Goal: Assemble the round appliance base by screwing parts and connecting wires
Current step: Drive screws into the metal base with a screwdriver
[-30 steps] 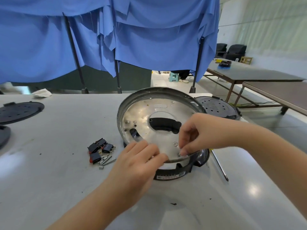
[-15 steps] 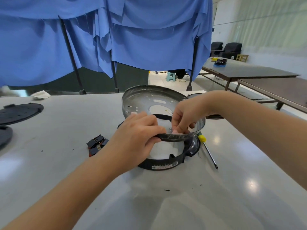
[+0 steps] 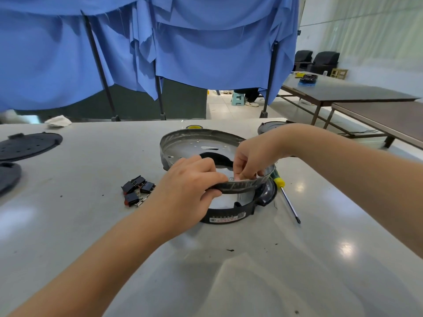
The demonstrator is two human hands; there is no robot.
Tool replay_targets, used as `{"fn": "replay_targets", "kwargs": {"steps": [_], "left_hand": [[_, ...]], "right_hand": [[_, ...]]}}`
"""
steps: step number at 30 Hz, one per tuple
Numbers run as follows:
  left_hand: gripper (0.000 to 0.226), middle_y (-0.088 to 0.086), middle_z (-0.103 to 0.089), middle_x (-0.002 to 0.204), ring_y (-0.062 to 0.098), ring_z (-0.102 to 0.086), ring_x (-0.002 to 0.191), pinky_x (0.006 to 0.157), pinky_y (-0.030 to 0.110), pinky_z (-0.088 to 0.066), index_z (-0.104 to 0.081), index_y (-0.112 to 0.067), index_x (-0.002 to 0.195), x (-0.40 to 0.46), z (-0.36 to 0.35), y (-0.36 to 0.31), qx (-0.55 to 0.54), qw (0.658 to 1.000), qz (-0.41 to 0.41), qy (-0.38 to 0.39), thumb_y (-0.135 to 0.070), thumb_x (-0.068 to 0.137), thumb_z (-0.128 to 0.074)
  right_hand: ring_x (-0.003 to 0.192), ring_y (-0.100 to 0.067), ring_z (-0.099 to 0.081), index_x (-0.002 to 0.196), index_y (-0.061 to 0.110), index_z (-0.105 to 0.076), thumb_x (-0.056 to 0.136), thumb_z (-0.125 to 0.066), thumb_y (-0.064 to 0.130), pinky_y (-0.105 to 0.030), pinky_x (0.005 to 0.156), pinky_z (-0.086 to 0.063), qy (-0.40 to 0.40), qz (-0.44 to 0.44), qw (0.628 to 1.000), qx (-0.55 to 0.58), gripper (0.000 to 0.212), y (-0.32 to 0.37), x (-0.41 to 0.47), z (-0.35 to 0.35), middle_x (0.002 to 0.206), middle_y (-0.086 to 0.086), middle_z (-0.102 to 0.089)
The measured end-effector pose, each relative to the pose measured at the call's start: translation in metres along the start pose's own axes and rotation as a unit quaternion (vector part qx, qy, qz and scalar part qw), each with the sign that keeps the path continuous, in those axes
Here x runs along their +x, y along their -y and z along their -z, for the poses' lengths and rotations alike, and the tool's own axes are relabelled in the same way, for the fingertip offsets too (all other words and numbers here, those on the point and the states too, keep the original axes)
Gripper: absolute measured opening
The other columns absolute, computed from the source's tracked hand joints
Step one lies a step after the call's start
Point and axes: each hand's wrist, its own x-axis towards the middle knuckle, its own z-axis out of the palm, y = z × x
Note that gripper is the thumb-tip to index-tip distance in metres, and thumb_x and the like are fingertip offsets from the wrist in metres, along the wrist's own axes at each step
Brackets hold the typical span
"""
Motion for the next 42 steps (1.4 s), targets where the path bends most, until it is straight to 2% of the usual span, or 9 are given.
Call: {"fn": "replay_targets", "kwargs": {"steps": [7,13,18,23,31,36,42], "left_hand": [[0.023,-0.001,-0.058,0.078,0.019,-0.050,0.072,0.064,0.045,-0.048,-0.074,-0.013,0.098,-0.002,0.006,-0.002,0.002,1.000,0.002,0.005,-0.005,0.077,-0.077],[0.020,-0.003,-0.055,0.077,0.014,-0.043,0.072,0.065,0.041,-0.045,-0.074,-0.014,0.097,-0.004,0.010,-0.001,0.002,1.000,0.010,0.007,-0.005,0.078,-0.076],[0.021,-0.002,-0.057,0.079,0.015,-0.045,0.074,0.067,0.040,-0.044,-0.073,-0.015,0.099,-0.006,0.007,-0.002,0.001,1.000,0.015,0.021,-0.006,0.080,-0.075],[0.020,-0.002,-0.058,0.078,0.015,-0.044,0.073,0.066,0.034,-0.040,-0.074,-0.015,0.097,-0.006,0.004,-0.001,0.005,1.000,0.013,0.024,-0.007,0.079,-0.075],[0.019,-0.003,-0.057,0.076,0.012,-0.041,0.072,0.060,0.036,-0.043,-0.074,-0.015,0.094,-0.007,-0.007,0.002,0.009,1.000,0.010,0.014,-0.007,0.077,-0.078],[0.016,-0.003,-0.056,0.074,0.013,-0.042,0.070,0.062,0.032,-0.041,-0.073,-0.015,0.089,-0.009,-0.016,0.005,0.008,1.000,0.009,0.009,-0.008,0.076,-0.079],[0.013,-0.002,-0.058,0.072,0.018,-0.050,0.066,0.059,0.036,-0.045,-0.074,-0.015,0.087,-0.016,-0.021,0.011,-0.003,1.000,0.003,0.006,-0.008,0.076,-0.078]], "right_hand": [[0.053,-0.005,-0.049,0.071,0.022,-0.067,0.092,-0.059,0.014,-0.015,0.052,-0.043,-0.010,0.009,1.000,-0.015,0.024,0.006,0.001,-0.003,0.057,0.010,-0.058],[0.054,-0.004,-0.050,0.072,0.022,-0.066,0.093,-0.059,0.016,-0.014,0.053,-0.044,-0.014,0.009,1.000,-0.015,0.023,0.010,0.001,-0.003,0.057,0.011,-0.058],[0.059,-0.007,-0.051,0.073,0.021,-0.067,0.093,-0.059,0.016,-0.018,0.059,-0.045,-0.003,0.002,1.000,-0.017,0.023,0.011,0.002,-0.006,0.059,0.009,-0.060],[0.058,-0.007,-0.050,0.071,0.022,-0.066,0.093,-0.058,0.016,-0.017,0.057,-0.044,0.001,-0.001,1.000,-0.018,0.025,0.010,0.002,-0.008,0.058,0.010,-0.060],[0.073,-0.013,-0.052,0.091,0.015,-0.069,0.094,-0.057,0.025,-0.021,0.067,-0.046,-0.034,0.004,0.999,-0.041,0.016,0.006,0.000,-0.017,0.080,0.000,-0.062],[0.070,-0.010,-0.053,0.088,0.019,-0.068,0.094,-0.058,0.026,-0.019,0.065,-0.045,-0.041,0.003,0.998,-0.054,0.014,0.003,0.000,-0.023,0.079,0.003,-0.063],[0.071,-0.008,-0.055,0.089,0.022,-0.069,0.092,-0.060,0.030,-0.019,0.068,-0.045,-0.053,0.018,0.996,-0.063,0.013,0.002,0.003,-0.031,0.080,0.008,-0.064]]}}
